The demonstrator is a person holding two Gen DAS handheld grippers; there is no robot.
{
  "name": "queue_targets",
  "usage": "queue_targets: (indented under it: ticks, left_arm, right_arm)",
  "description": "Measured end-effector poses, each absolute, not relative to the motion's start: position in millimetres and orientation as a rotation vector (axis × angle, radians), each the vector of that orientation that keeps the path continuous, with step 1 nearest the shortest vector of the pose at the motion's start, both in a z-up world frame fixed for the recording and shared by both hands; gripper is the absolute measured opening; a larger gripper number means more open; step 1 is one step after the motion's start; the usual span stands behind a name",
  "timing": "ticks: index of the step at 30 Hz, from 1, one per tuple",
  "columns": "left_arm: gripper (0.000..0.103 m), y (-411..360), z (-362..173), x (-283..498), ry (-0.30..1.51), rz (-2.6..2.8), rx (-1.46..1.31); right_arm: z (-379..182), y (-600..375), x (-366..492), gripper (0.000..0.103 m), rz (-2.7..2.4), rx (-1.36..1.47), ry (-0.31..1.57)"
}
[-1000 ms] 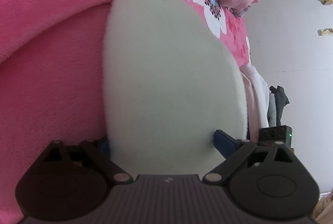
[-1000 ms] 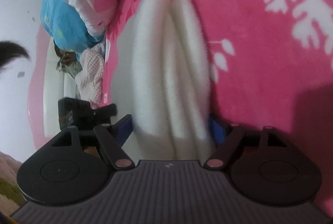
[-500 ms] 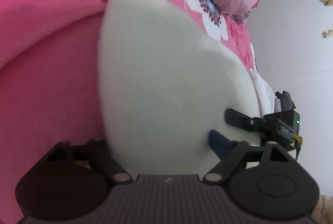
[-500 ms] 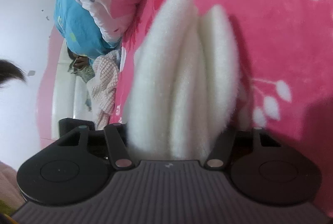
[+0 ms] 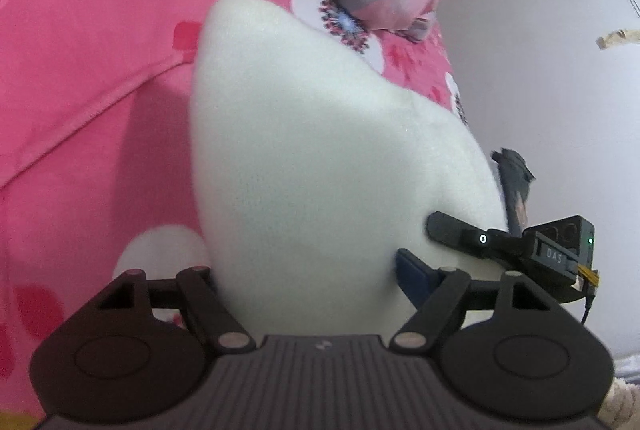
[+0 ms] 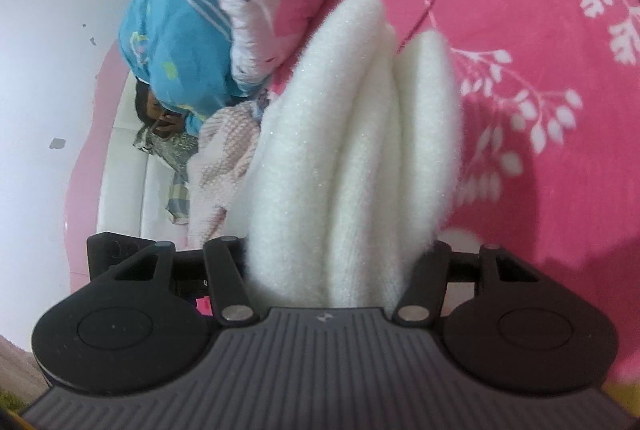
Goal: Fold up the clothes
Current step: 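Lift the fleece off the sheet with both grippers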
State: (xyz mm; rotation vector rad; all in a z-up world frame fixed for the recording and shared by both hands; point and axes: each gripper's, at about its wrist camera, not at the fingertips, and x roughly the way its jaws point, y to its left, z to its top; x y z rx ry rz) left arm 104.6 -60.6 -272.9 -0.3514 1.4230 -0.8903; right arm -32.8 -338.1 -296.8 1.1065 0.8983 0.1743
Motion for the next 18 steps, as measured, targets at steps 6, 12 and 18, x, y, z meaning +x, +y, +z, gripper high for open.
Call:
queue_targets:
  ticks: [6,12,18]
  left_arm:
    - [0.079,-44.0,-198.4,84.9,1.400,-0.926,-0.302]
    - [0.079,-52.9,-130.9,62.4,1.366,-0.999,-0.193]
    - [0.079,-67.8,-86.1,30.4,1.316,-1.037,-0.113]
  right_arm:
    - [-221.6,-308.4,-66.7,0.056,0.150,1.093,0.848]
    - [-156.8,-294.4,-115.7,0.056,0.096,1.075,0.749]
    - [-116.8,-294.6,-162.2,0.056,0.056,1.094,0.656]
